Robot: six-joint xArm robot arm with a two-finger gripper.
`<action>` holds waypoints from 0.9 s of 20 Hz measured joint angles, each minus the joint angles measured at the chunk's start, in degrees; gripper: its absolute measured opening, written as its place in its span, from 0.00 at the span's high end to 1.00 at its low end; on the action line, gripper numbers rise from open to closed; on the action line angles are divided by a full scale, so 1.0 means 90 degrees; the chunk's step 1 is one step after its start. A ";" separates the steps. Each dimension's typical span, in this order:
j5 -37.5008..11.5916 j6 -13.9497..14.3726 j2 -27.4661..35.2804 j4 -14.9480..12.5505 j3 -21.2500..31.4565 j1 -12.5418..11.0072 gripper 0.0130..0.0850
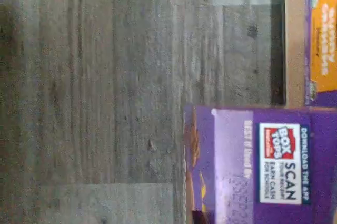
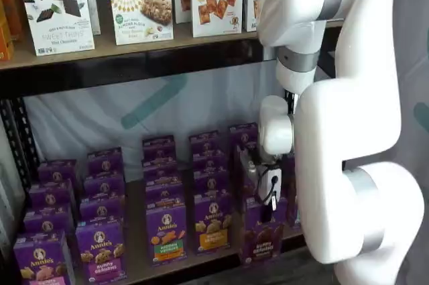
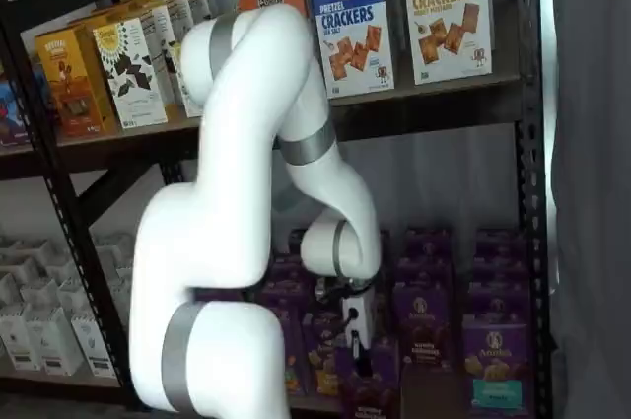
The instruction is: Pick up the purple box with a brown patch in the center, on the bottom shelf, the fifth box from the left
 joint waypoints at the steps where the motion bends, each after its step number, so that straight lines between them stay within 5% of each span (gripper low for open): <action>1: -0.0026 0.0058 -0.0137 0.0001 0.0171 0.0061 0.78; 5: -0.0052 0.0404 -0.0709 -0.0165 0.0817 0.0245 0.78; 10: 0.0008 0.0400 -0.1478 0.0137 0.1522 0.0534 0.78; 18: 0.0777 0.0849 -0.2926 0.0109 0.2304 0.0917 0.78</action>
